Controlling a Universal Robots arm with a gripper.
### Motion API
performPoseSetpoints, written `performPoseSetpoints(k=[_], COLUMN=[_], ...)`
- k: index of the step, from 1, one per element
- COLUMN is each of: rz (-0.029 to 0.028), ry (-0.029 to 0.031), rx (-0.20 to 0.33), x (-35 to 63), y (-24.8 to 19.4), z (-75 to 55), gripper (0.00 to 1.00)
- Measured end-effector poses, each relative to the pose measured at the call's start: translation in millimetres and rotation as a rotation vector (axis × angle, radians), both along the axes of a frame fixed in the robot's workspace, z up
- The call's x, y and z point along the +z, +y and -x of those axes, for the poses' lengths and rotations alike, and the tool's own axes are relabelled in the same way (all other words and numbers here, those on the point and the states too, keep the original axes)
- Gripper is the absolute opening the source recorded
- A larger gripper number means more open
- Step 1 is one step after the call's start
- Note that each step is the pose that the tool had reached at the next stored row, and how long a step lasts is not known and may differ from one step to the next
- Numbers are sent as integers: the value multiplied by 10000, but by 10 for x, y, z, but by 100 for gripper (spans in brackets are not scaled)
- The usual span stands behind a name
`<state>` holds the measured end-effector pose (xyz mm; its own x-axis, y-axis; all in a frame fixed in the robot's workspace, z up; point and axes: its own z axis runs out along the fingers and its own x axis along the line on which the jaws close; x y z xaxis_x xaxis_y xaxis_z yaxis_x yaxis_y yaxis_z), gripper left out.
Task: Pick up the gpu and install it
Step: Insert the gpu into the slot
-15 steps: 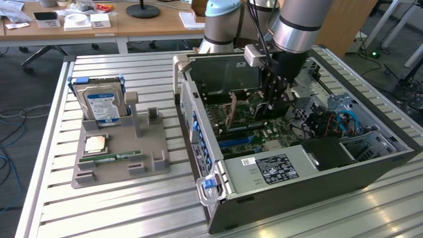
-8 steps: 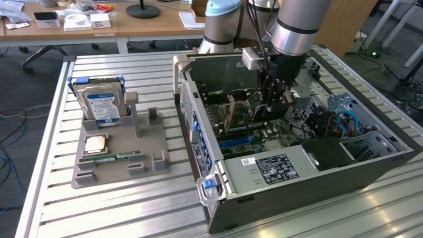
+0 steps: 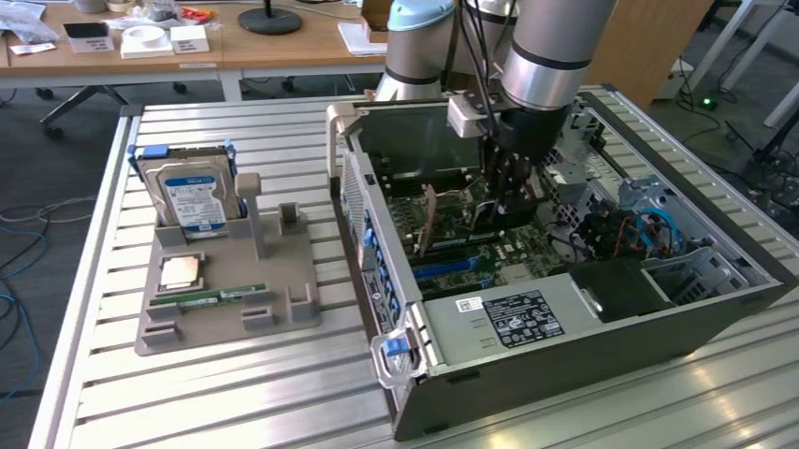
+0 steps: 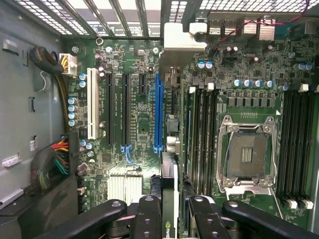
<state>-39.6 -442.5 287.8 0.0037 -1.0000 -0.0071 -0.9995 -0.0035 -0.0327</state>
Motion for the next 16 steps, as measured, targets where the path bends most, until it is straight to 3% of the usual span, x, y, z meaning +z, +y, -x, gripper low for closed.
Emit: performPoseSetpoints(k=[8, 16], rz=[-3, 29], ry=[-2, -1], rx=[7, 7], x=[-4, -31], y=[-39, -42], z=[12, 62], gripper=[26, 26])
